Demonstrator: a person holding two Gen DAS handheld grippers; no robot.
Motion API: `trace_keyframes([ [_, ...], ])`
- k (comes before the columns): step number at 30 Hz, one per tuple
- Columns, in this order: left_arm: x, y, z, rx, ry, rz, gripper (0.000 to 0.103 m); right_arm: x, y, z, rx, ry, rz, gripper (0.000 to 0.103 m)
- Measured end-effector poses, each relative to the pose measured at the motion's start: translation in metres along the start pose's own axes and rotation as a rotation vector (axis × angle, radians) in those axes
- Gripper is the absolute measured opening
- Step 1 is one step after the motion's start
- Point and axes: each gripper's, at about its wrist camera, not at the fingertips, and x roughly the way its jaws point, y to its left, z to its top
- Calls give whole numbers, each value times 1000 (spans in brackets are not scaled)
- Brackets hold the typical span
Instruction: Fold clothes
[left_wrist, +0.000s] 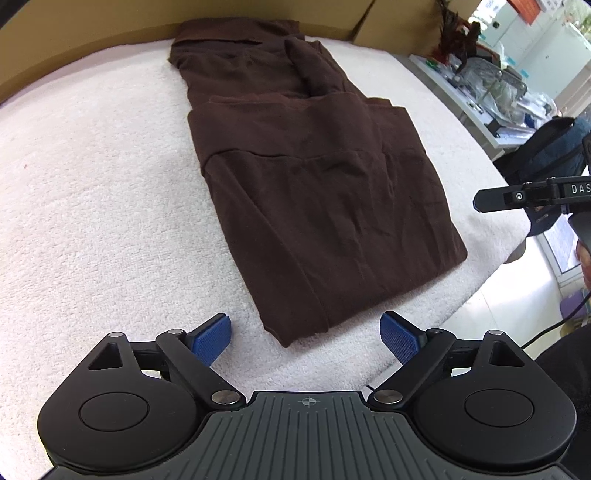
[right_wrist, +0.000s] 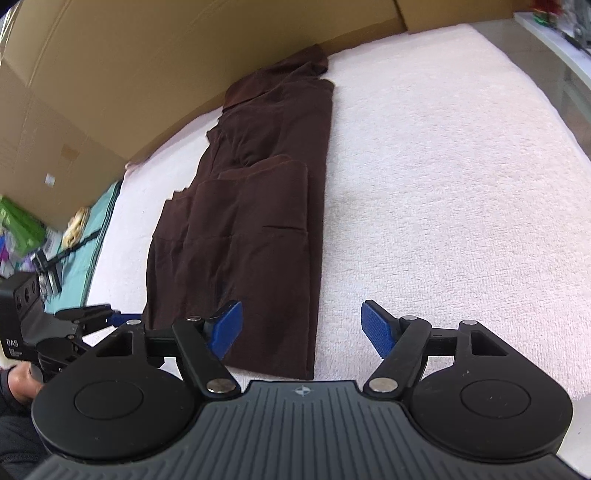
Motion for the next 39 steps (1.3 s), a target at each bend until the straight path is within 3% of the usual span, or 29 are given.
trace_keyframes([
  [2, 0, -2, -1, 18, -8, -3, 95, 5, 5, -2, -24, 20, 14, 73],
  [5, -2, -4, 0, 42, -34, -10, 94, 14, 12, -6, -60, 48, 20, 59],
  [8, -2, -4, 1, 51, -47, -23, 91, 24, 16, -9, -88, 69, 12, 55],
  [10, -1, -3, 1, 54, -47, -27, 87, 27, 18, -10, -102, 65, 8, 45],
  [12, 1, -2, 1, 51, -35, -30, 74, 27, 19, -10, -113, 61, 6, 27],
  [15, 3, 0, 2, 51, -24, -16, 64, 27, 19, -10, -130, 67, 2, 11],
  [18, 2, 4, 4, 34, -27, -17, 46, 26, 23, -8, -151, 61, -7, 6],
  [22, -1, 7, 5, 6, -28, -29, 38, 22, 27, -5, -170, 47, -8, 5],
  [26, -5, 1, 7, 63, -22, -21, 31, 16, 28, -3, -168, 25, -3, 5],
  [31, -12, -10, 11, 201, 0, -12, 28, 8, 27, 0, -186, 15, -15, 5],
  [34, -9, -13, 8, 291, 51, 17, 25, 4, 21, 5, -200, 6, -70, 0],
  [39, 0, -9, -2, 340, 128, 78, 25, -4, 15, 14, -184, -21, -72, 0],
])
